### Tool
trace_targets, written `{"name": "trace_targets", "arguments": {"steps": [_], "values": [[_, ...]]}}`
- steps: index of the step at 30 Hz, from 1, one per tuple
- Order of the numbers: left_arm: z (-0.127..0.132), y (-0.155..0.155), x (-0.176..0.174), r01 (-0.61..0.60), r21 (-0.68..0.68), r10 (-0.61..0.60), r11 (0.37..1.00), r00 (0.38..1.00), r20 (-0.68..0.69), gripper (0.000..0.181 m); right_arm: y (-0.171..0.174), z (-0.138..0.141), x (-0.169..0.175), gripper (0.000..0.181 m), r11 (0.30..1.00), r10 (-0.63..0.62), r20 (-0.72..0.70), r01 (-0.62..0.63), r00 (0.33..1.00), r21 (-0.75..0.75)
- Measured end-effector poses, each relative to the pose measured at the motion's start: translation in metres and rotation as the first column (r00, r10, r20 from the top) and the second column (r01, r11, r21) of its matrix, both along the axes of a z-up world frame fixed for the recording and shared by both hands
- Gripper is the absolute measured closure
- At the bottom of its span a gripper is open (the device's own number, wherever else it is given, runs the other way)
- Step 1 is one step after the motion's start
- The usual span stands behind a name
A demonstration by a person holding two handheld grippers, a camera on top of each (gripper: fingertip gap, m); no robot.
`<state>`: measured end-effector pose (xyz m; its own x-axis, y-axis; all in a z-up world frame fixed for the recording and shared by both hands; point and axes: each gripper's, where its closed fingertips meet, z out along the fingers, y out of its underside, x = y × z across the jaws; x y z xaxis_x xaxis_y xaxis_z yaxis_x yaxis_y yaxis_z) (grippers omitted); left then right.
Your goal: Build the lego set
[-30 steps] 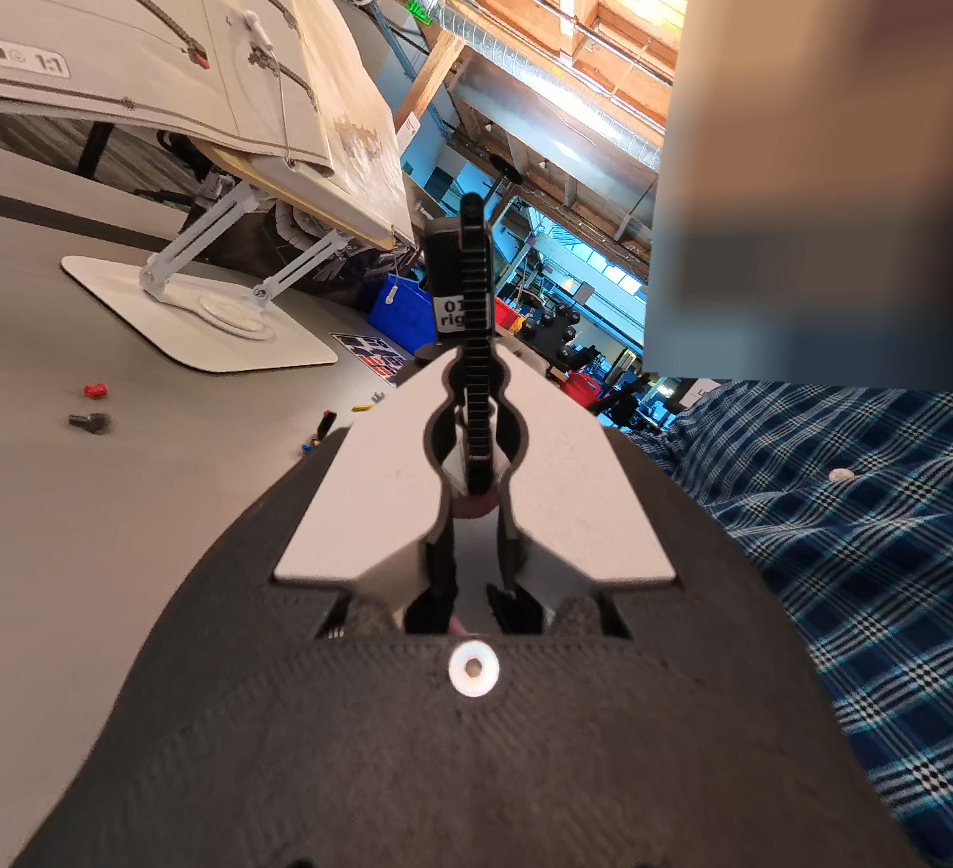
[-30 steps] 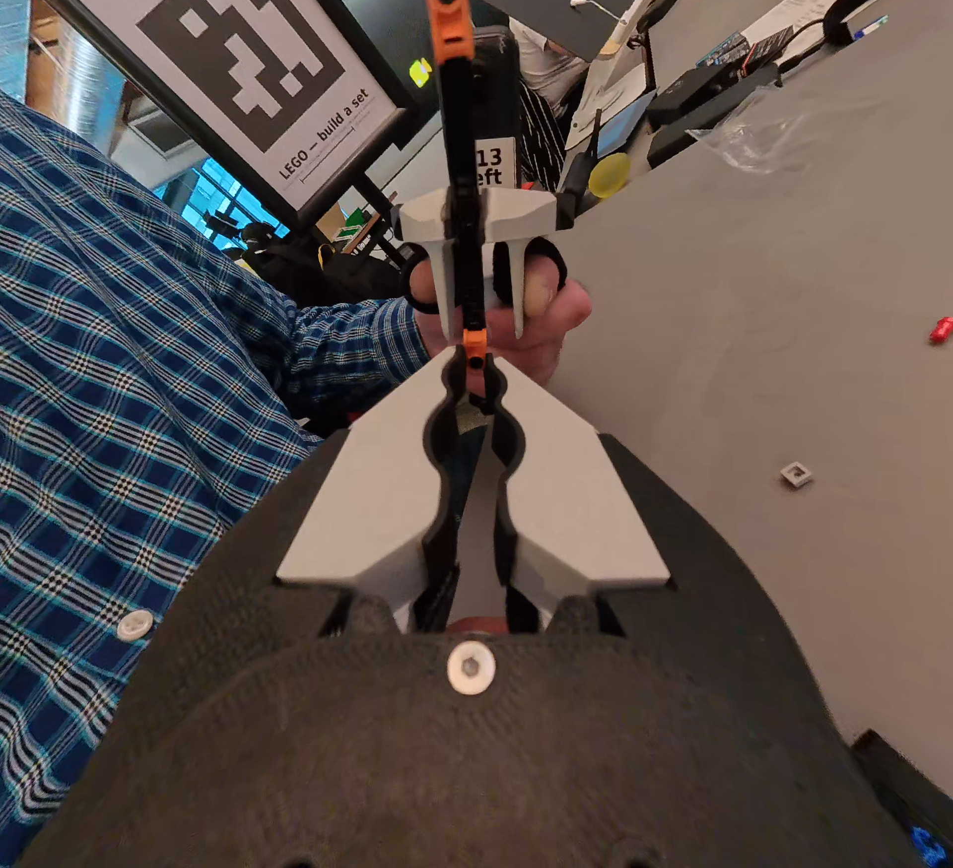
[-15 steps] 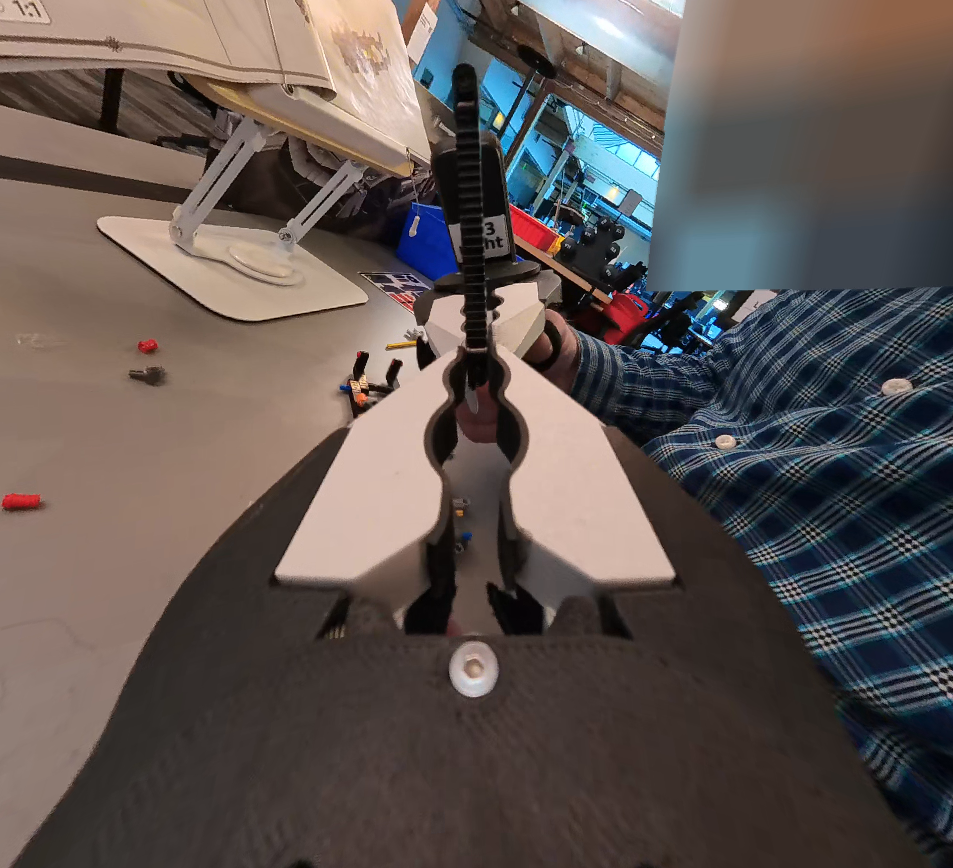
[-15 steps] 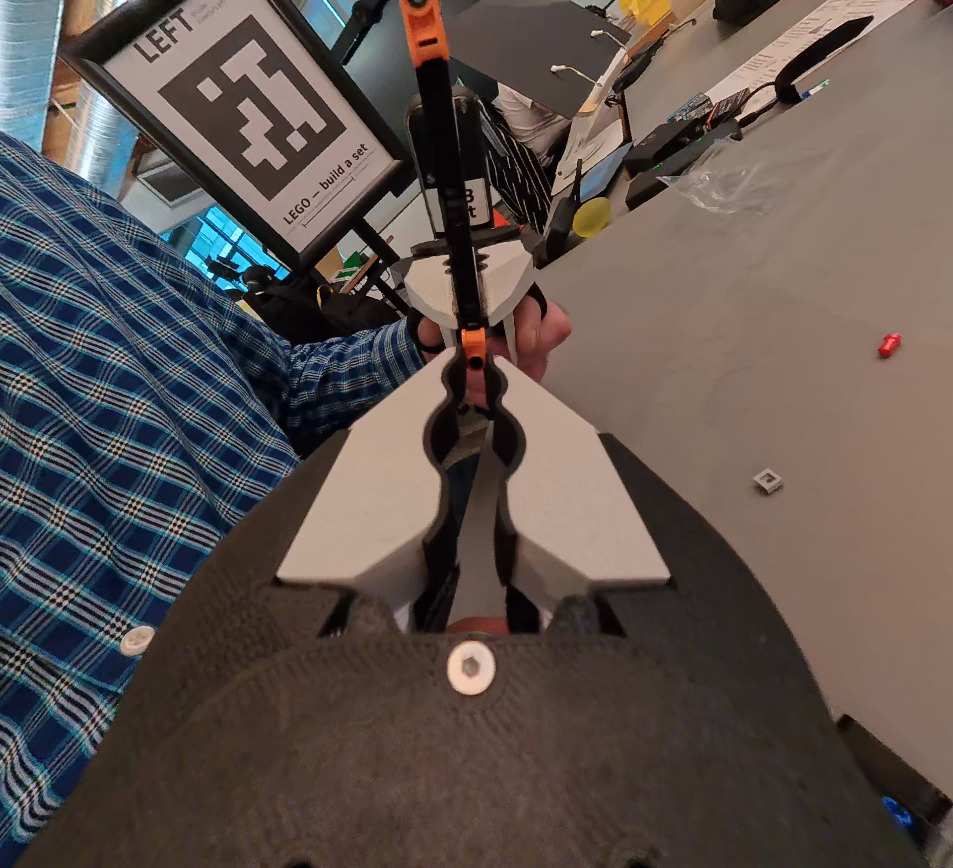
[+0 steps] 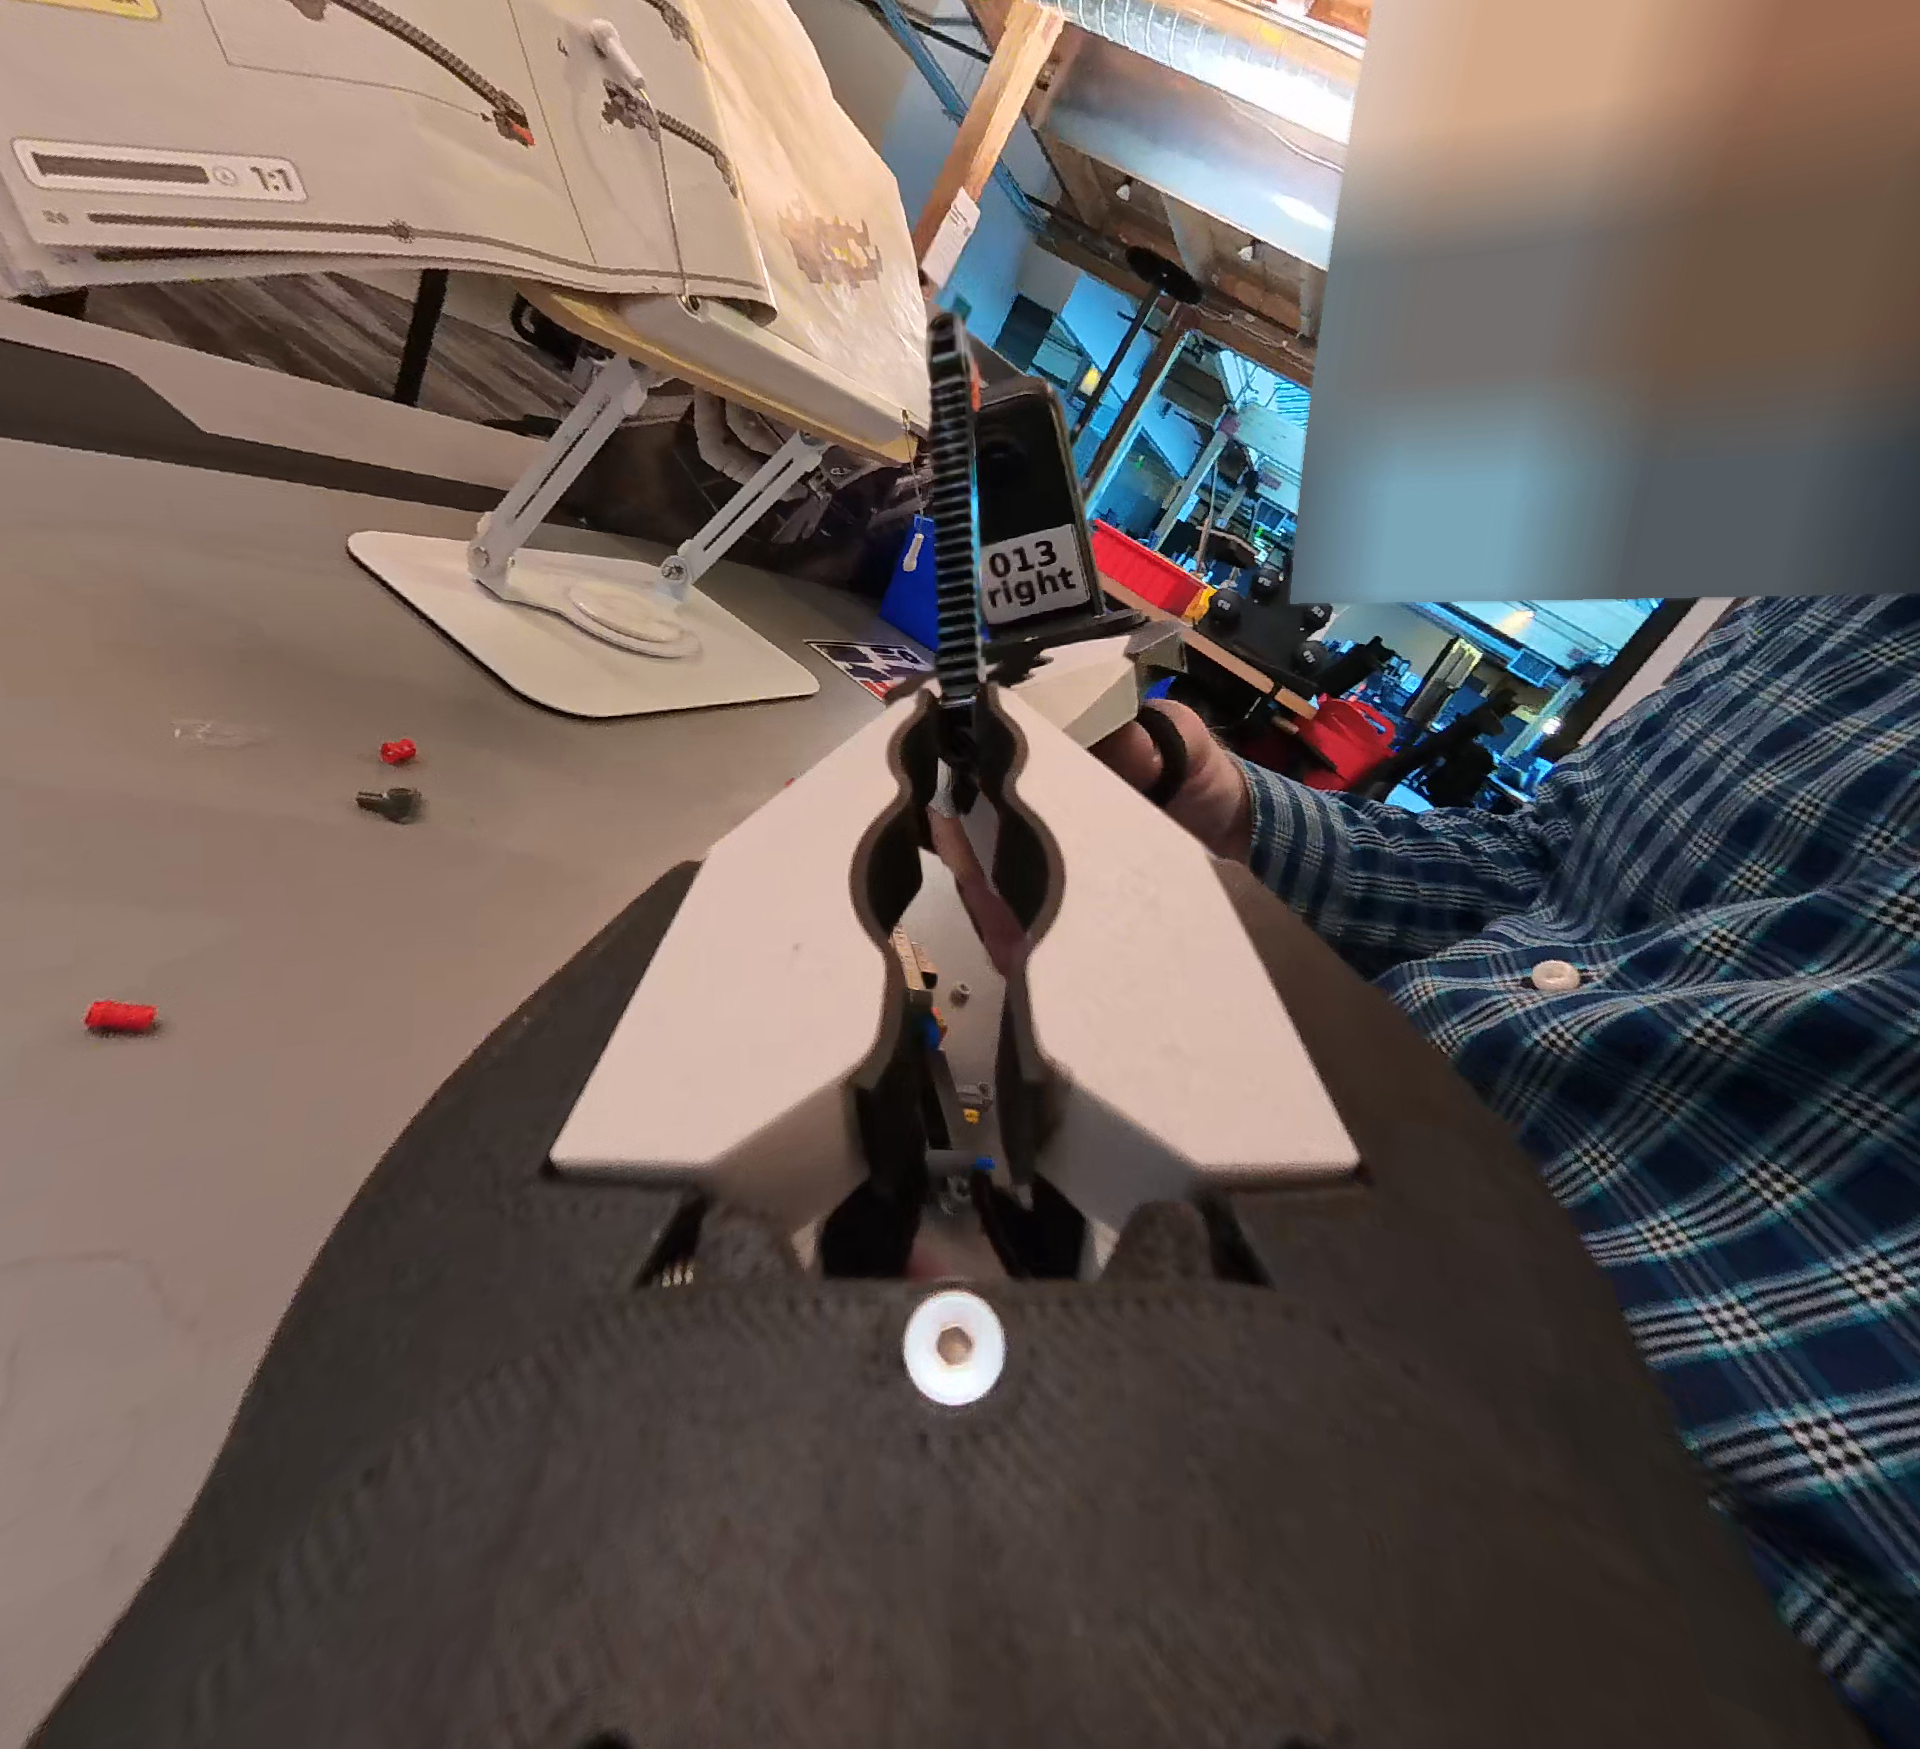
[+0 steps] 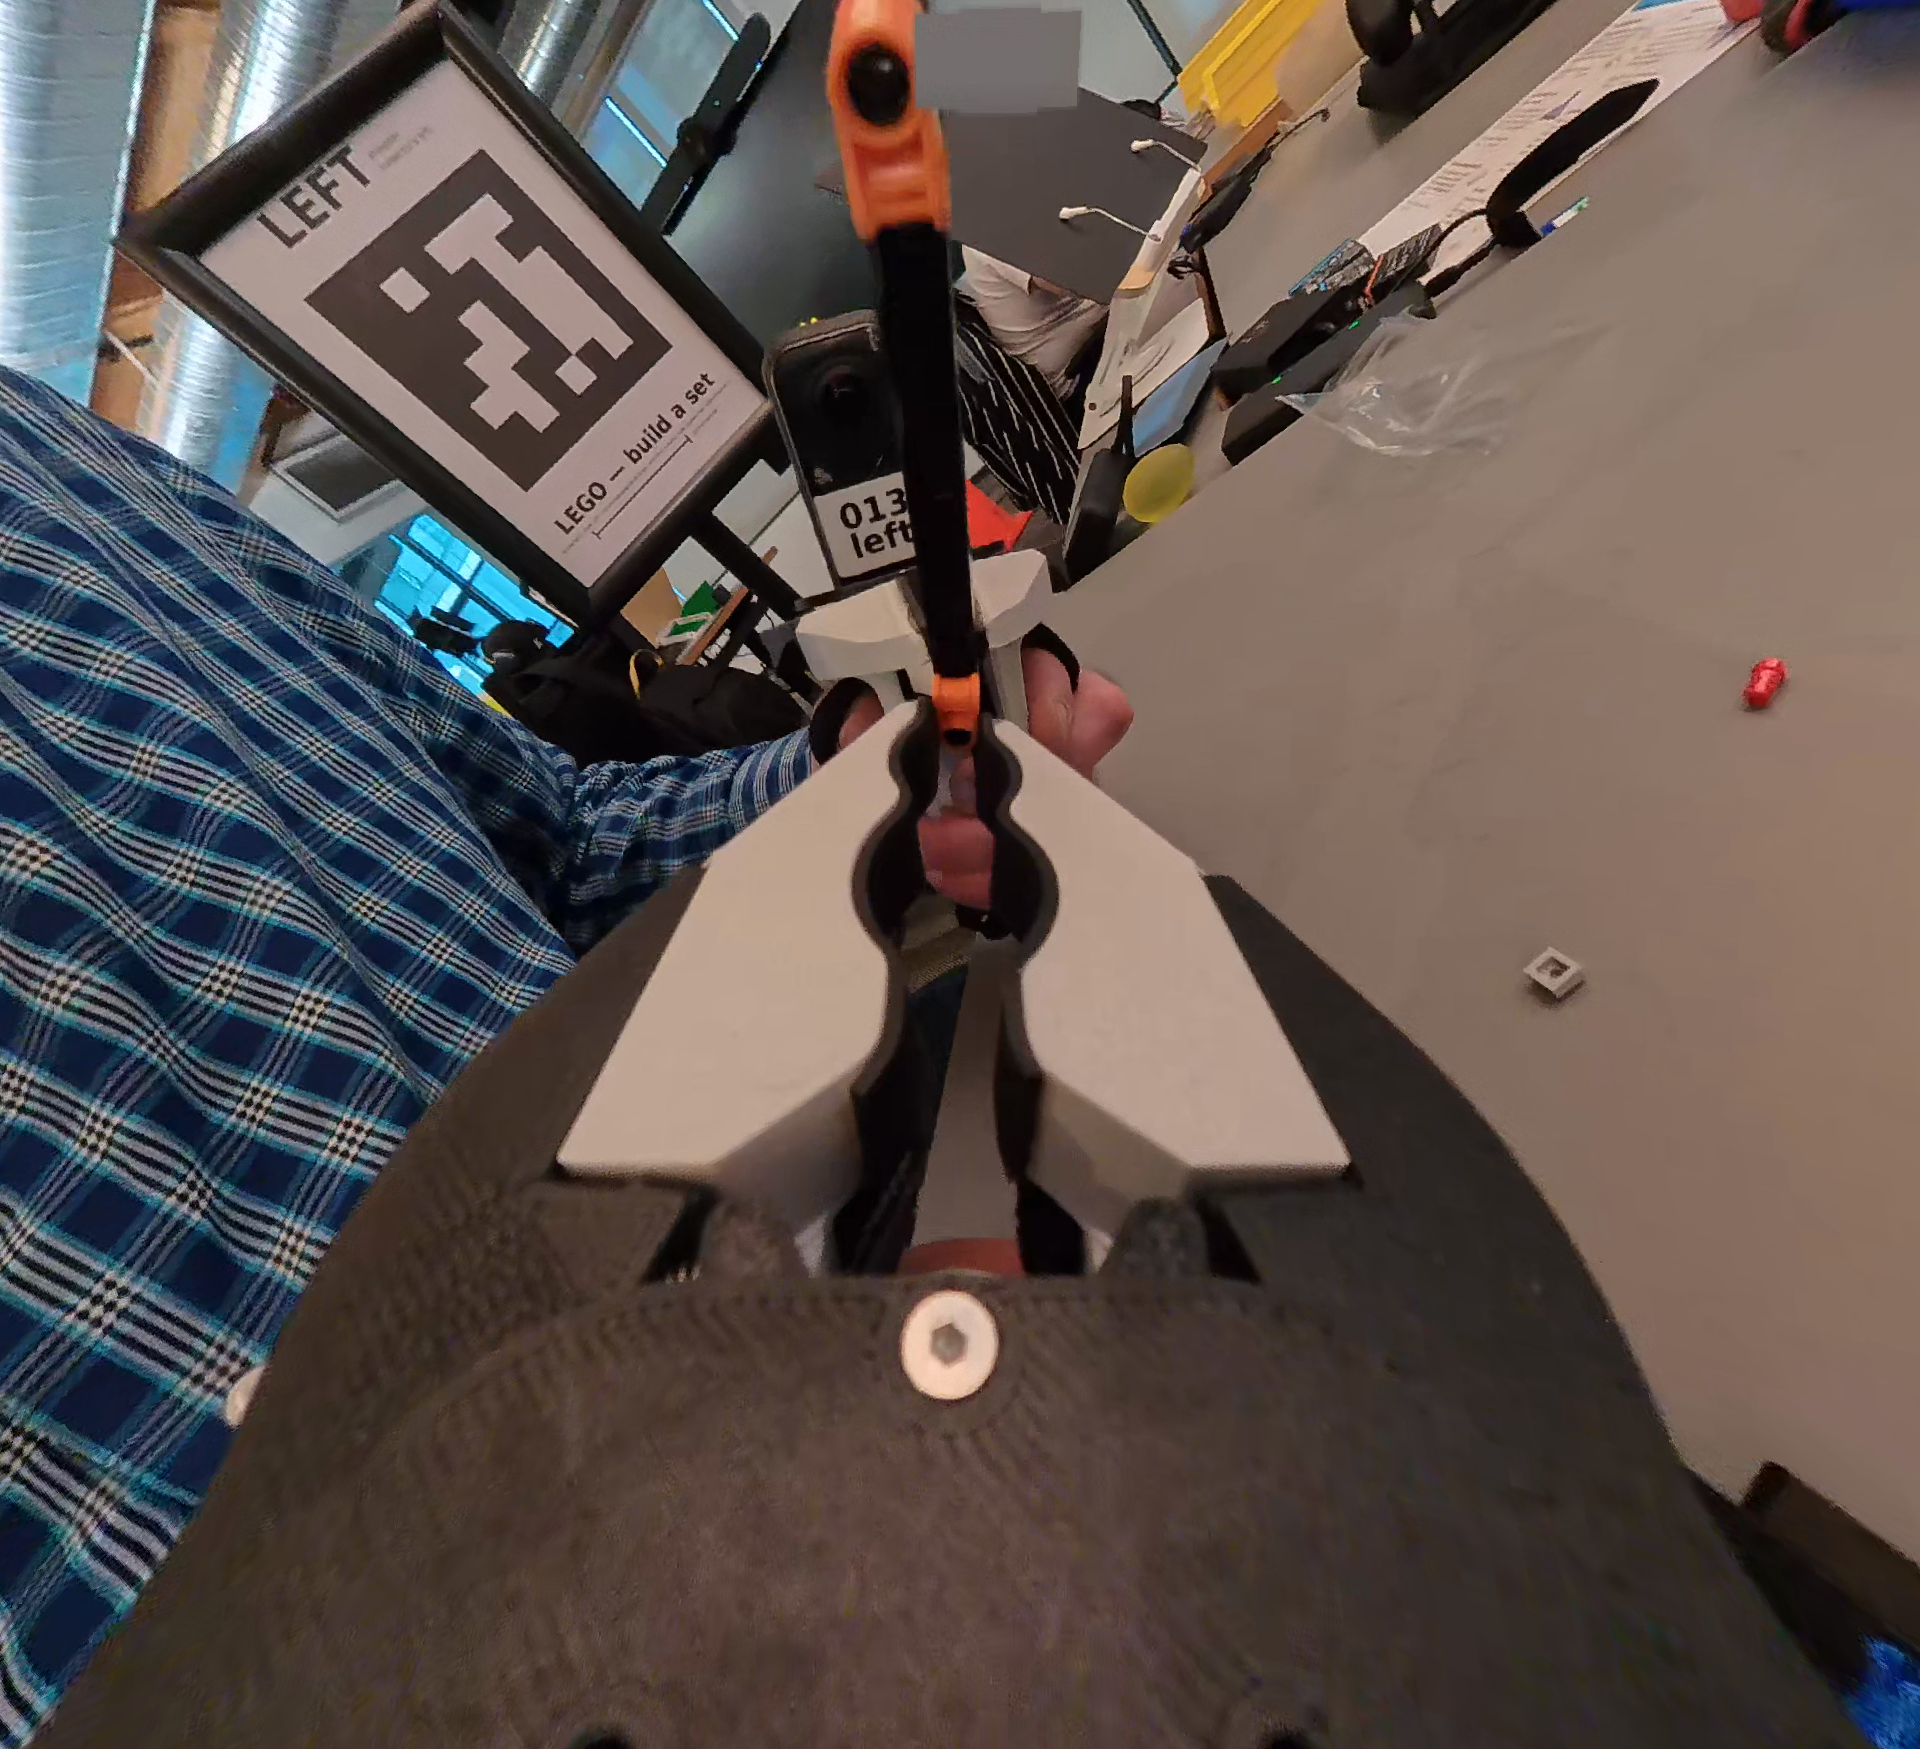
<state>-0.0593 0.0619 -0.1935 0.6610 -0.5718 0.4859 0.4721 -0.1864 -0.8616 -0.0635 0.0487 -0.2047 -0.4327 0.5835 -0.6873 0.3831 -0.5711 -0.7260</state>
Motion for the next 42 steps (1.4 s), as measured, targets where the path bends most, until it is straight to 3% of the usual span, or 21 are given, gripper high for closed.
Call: {"name": "trace_targets", "arguments": {"steps": [6,13,22,24,26,28,31,34,37,42], "values": [[-0.002,0.004,-0.003,-0.039,-0.008,0.039,0.999,0.999,0.005,0.175,0.001,-0.001,-0.005,0.178,0.997,-0.033,0.01,0.034,0.999,-0.066],[-0.004,0.003,-0.008,0.002,-0.053,-0.003,0.999,1.0,-0.015,0.175,0.001,-0.003,-0.007,0.178,0.997,-0.016,0.023,0.018,1.0,-0.079],[-0.003,0.003,-0.008,0.042,-0.09,-0.05,0.995,0.994,-0.093,0.157,-0.023,-0.032,-0.004,0.177,0.983,0.086,0.172,-0.112,0.981,0.148],[-0.003,0.001,-0.003,0.058,-0.091,-0.067,0.994,0.992,-0.108,0.158,-0.031,-0.039,-0.002,0.177,0.973,0.122,0.21,-0.159,0.97,0.17],[-0.005,0.0,-0.002,0.062,-0.101,-0.075,0.993,0.989,-0.13,0.174,-0.039,-0.046,-0.001,0.177,0.959,0.145,0.244,-0.197,0.959,0.203],[-0.012,0.0,-0.005,0.056,-0.141,-0.075,0.988,0.989,-0.129,0.174,-0.044,-0.05,-0.003,0.177,0.949,0.15,0.262,-0.213,0.953,0.23],[-0.027,0.001,-0.021,0.002,-0.243,-0.035,0.97,0.991,-0.132,0.175,-0.031,-0.065,-0.003,0.149,0.903,0.078,0.299,-0.194,0.951,0.383],[-0.054,0.001,-0.038,-0.035,-0.385,-0.021,0.922,0.99,-0.14,0.174,-0.001,-0.073,-0.001,0.154,0.839,-0.017,0.298,-0.149,0.954,0.524],[-0.087,-0.004,-0.046,-0.054,-0.527,-0.055,0.848,0.98,-0.189,0.174,0.02,-0.086,0.009,0.158,0.705,-0.067,0.321,-0.183,0.945,0.685],[-0.117,-0.009,-0.041,-0.071,-0.634,-0.113,0.77,0.963,-0.246,0.174,-0.002,-0.103,0.019,0.16,0.571,0.013,0.35,-0.294,0.937,0.766]]}}
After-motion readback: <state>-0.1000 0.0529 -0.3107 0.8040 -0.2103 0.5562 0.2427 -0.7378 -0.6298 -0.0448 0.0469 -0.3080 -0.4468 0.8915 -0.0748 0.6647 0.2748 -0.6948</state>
